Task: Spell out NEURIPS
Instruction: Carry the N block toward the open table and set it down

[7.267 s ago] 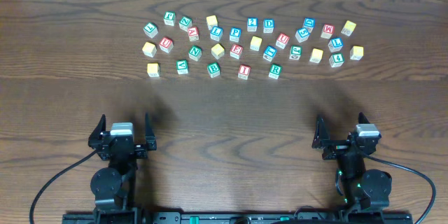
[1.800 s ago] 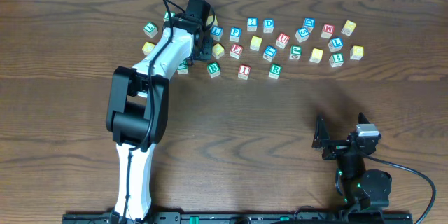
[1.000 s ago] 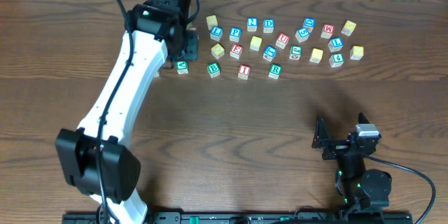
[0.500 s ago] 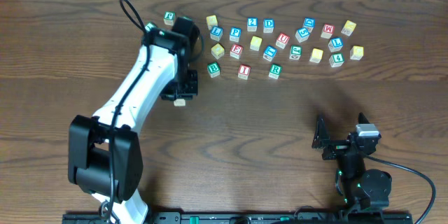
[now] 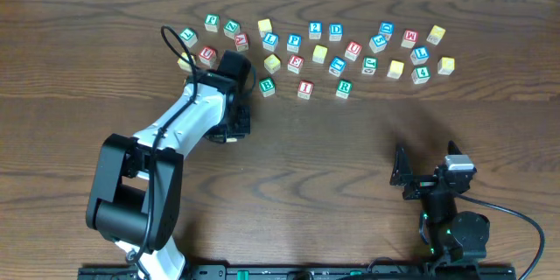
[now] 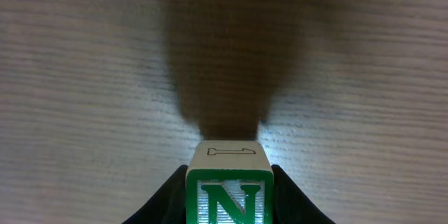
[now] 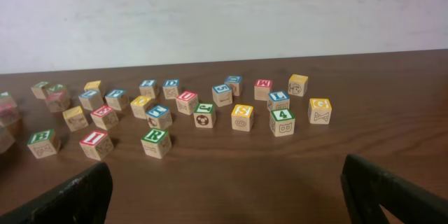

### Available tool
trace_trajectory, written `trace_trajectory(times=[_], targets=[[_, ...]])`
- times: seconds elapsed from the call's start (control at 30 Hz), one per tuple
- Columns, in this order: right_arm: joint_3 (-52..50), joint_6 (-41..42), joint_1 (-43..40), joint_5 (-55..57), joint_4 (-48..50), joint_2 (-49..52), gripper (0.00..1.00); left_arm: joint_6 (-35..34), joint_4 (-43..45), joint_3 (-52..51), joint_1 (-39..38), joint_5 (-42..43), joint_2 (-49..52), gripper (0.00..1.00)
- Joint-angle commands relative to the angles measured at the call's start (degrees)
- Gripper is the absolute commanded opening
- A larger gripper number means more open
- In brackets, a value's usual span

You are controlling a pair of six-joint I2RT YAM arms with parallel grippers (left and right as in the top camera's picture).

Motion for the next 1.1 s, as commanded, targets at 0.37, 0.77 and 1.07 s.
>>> trace_trajectory(times=[0.37,0.77,1.07], targets=[[-0.2,-0.4,0.1,-0.3,-0.2,-0.2,0.99,0.0,5.6,-3.5,-0.3,1.4,0.4,0.29],[-0.2,-0.4,0.1,-0.3,-0.2,-0.2,0.99,-0.1,7.4,-3.7,-4.7,4.4,0.5,0.31],[-0.2,-0.5,0.1,-0.3,-0.2,-0.2,0.99,-0.3,8.4,-3.7,-5.2,4.3,0.8,0.32]])
